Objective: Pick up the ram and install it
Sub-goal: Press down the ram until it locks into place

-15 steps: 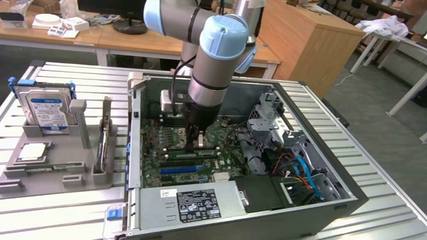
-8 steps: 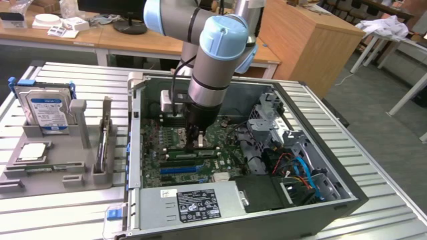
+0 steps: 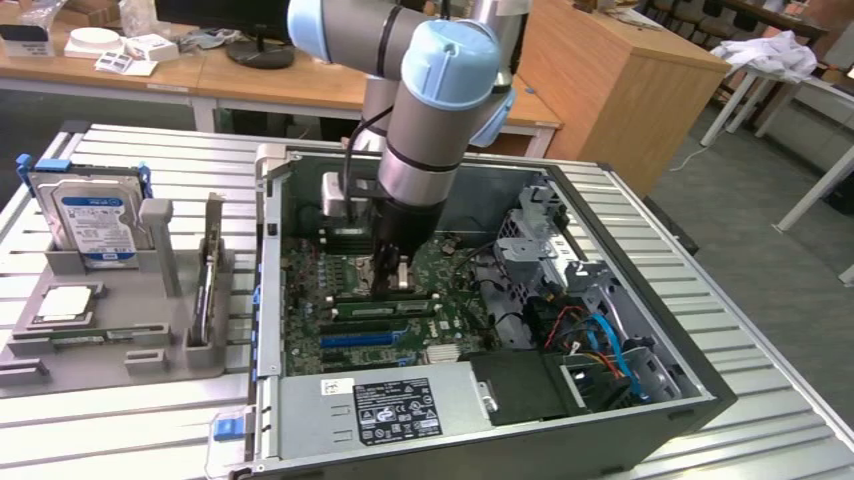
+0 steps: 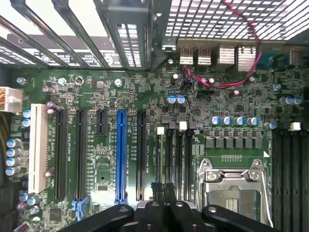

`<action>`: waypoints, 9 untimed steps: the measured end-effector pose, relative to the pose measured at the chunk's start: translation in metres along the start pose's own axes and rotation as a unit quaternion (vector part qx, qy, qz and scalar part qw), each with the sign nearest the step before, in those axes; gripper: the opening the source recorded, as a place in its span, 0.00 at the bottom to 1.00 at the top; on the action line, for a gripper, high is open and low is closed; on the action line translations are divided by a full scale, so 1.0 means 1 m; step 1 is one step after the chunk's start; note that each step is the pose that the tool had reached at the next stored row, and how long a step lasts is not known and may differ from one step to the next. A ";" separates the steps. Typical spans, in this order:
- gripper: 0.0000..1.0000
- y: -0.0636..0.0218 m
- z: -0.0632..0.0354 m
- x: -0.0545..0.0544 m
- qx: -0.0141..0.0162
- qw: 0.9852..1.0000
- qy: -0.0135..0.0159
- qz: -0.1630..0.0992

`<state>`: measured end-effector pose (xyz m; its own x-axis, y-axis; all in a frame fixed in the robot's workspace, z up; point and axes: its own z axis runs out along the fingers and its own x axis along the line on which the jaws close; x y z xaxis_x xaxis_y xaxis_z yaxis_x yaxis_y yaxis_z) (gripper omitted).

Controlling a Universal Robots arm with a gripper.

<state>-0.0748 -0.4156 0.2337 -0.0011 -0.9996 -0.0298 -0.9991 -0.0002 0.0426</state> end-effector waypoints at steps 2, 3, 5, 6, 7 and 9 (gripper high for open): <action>0.11 0.0003 -0.0058 0.000 0.000 1.000 0.000 0.000; 0.11 0.0004 -0.0085 0.000 0.000 1.000 0.000 0.000; 0.11 0.0006 -0.0140 0.000 0.000 1.000 0.000 0.000; 0.11 0.0008 -0.0171 -0.001 0.000 1.000 0.000 0.000; 0.11 0.0009 -0.0200 -0.001 0.000 1.000 0.000 0.000; 0.11 0.0011 -0.0258 -0.001 0.000 1.000 0.000 0.000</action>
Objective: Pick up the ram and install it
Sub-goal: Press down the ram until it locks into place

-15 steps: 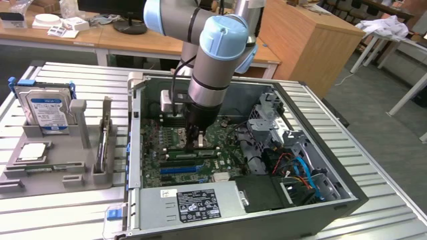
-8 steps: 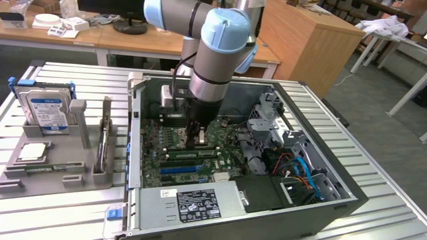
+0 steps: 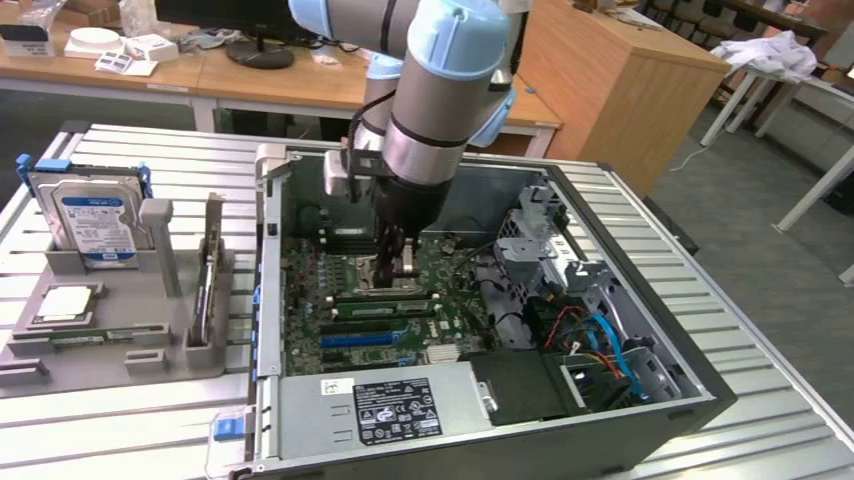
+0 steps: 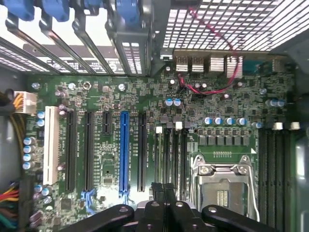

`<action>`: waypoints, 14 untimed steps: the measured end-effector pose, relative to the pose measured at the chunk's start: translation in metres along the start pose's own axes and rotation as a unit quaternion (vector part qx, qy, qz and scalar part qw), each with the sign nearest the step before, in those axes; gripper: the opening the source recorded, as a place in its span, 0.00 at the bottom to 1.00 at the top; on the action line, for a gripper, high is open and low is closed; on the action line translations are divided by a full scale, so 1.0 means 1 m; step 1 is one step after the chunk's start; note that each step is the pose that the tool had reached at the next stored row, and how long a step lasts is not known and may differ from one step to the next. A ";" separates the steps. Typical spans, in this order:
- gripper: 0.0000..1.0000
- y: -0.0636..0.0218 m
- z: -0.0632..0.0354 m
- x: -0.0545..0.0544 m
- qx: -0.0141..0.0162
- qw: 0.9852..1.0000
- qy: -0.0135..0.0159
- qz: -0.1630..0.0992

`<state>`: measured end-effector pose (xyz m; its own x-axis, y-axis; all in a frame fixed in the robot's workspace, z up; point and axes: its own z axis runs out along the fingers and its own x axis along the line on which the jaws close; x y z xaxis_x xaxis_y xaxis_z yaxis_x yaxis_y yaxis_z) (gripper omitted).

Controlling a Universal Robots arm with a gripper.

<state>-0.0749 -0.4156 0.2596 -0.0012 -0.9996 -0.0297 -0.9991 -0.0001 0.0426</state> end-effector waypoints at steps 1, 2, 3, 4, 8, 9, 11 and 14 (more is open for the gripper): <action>0.11 0.0001 -0.0028 0.000 0.000 1.000 0.000 0.000; 0.11 0.0002 -0.0055 0.000 0.000 1.000 0.000 0.000; 0.11 0.0003 -0.0080 0.000 0.000 1.000 0.000 0.000; 0.11 0.0004 -0.0103 0.000 0.000 1.000 0.000 0.000; 0.11 0.0008 -0.0186 -0.001 0.000 1.000 0.000 0.000; 0.11 0.0009 -0.0205 -0.001 0.000 1.000 0.000 0.000; 0.11 0.0010 -0.0234 -0.001 0.000 1.000 0.000 0.000; 0.11 0.0012 -0.0271 -0.001 0.000 1.000 0.000 0.000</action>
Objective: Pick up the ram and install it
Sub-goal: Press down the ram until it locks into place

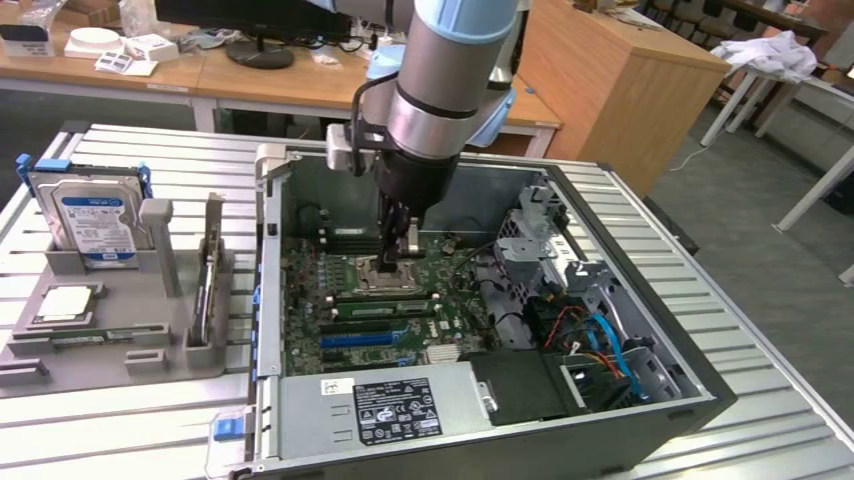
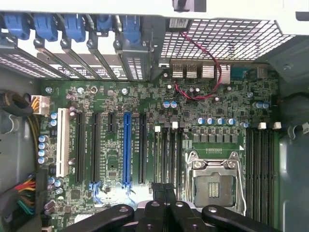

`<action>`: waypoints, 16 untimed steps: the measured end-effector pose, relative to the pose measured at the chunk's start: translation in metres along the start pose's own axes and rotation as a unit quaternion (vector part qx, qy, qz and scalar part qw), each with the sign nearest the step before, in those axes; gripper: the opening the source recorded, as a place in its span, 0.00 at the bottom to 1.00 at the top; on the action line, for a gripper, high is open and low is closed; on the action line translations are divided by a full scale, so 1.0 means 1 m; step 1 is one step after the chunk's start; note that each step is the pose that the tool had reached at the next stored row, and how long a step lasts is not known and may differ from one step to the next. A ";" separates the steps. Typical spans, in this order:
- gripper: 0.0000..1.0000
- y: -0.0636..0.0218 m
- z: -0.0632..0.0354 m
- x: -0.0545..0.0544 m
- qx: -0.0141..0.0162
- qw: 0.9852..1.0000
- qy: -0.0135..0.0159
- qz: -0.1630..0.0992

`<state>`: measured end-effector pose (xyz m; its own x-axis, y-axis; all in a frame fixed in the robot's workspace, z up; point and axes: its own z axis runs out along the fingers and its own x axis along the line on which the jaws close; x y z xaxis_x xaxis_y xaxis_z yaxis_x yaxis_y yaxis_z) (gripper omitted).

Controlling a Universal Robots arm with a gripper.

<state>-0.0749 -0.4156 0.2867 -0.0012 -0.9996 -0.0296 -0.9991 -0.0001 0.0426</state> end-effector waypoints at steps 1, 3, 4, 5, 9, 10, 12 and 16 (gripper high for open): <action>0.11 0.0000 -0.0013 0.000 0.000 1.000 0.000 0.000; 0.11 0.0002 -0.0040 0.000 0.000 1.000 0.000 0.000; 0.11 0.0002 -0.0052 0.000 0.000 1.000 0.000 0.000; 0.11 0.0002 -0.0063 0.000 0.000 1.000 0.000 0.000; 0.11 0.0004 -0.0085 0.000 0.000 1.000 0.000 0.000; 0.11 0.0003 -0.0085 0.000 0.000 1.000 0.000 0.000; 0.11 0.0003 -0.0085 0.000 0.000 1.000 0.000 0.000; 0.11 -0.0013 -0.0088 0.000 0.000 1.000 0.000 0.000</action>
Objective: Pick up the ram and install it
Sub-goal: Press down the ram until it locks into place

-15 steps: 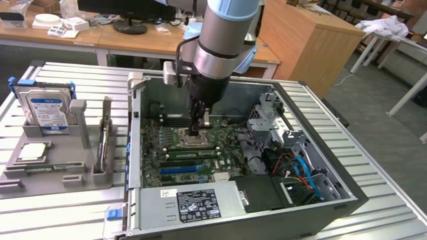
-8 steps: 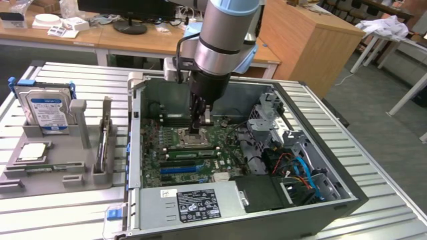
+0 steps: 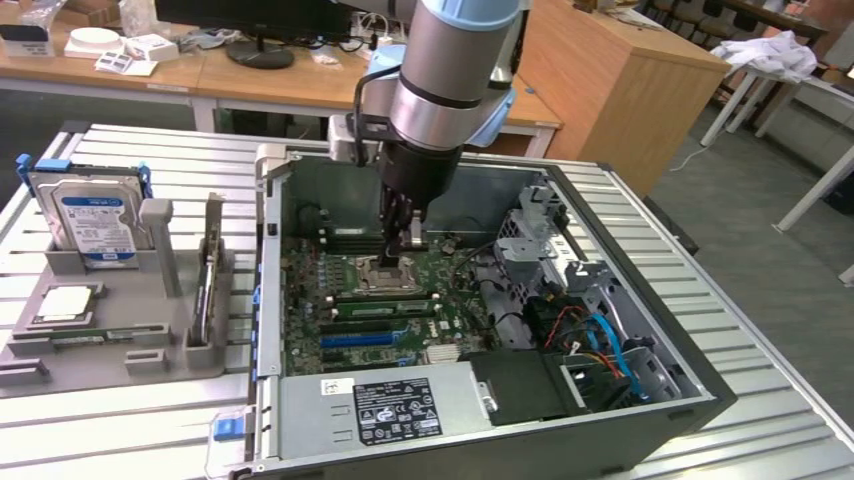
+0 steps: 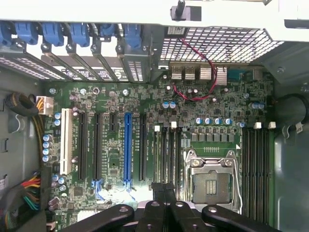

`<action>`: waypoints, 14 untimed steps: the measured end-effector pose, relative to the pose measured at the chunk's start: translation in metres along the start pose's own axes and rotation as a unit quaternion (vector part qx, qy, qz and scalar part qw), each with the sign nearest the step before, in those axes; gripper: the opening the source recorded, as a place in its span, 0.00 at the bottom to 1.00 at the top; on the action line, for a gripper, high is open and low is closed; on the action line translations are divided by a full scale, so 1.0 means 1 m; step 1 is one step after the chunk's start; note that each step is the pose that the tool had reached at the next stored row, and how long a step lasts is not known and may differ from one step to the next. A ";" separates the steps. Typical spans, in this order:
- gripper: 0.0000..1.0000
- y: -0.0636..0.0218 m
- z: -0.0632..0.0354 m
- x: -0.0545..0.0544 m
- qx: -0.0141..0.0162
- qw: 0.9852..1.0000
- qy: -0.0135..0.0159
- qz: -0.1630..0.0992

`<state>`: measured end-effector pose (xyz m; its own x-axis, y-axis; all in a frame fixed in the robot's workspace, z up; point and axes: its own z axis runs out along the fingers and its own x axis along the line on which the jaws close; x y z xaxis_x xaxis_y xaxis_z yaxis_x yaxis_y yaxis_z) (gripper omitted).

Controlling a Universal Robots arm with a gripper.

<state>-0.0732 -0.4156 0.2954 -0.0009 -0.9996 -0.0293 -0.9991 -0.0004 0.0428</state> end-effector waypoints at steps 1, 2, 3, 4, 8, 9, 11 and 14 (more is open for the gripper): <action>0.11 -0.0012 0.0000 0.000 0.000 1.000 0.000 0.000; 0.11 -0.0025 0.0000 0.000 0.000 1.000 0.000 0.000; 0.11 -0.0039 -0.0001 0.000 0.000 1.000 0.000 0.000; 0.11 -0.0052 -0.0001 0.000 0.000 1.000 0.000 0.000; 0.11 -0.0085 -0.0002 0.000 0.000 1.000 0.000 0.000; 0.11 -0.0095 -0.0002 0.000 0.000 1.000 0.000 0.000; 0.11 -0.0110 -0.0003 0.000 0.000 1.000 0.000 0.000; 0.11 -0.0114 -0.0003 0.000 0.000 1.000 0.000 0.000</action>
<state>-0.0618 -0.4156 0.2953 -0.0012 -0.9996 -0.0296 -0.9991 -0.0001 0.0426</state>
